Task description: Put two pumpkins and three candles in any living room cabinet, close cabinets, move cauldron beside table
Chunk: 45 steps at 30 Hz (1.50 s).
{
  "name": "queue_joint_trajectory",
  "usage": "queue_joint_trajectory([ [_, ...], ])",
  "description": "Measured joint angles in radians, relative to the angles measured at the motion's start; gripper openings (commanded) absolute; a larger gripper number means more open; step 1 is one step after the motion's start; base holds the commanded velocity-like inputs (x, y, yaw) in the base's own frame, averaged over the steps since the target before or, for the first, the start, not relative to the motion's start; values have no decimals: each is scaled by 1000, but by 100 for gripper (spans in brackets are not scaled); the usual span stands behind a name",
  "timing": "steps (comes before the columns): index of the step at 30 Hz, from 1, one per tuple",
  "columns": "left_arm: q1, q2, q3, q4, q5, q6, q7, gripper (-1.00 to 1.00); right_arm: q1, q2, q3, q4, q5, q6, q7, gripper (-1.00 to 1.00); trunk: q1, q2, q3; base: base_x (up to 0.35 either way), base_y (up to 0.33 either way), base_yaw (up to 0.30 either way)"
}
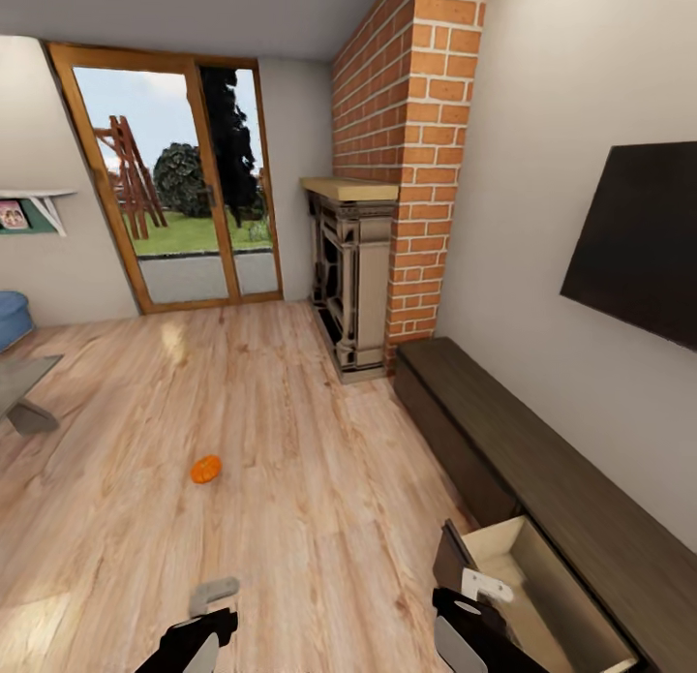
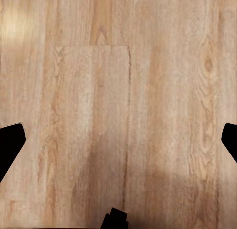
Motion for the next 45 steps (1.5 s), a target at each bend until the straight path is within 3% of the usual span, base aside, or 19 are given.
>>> queue_joint_trajectory([
  [45,0,-1,0,0,0,0,0,100,0,0,0,0,0,3,0,100,0,0,0,0,0,274],
])
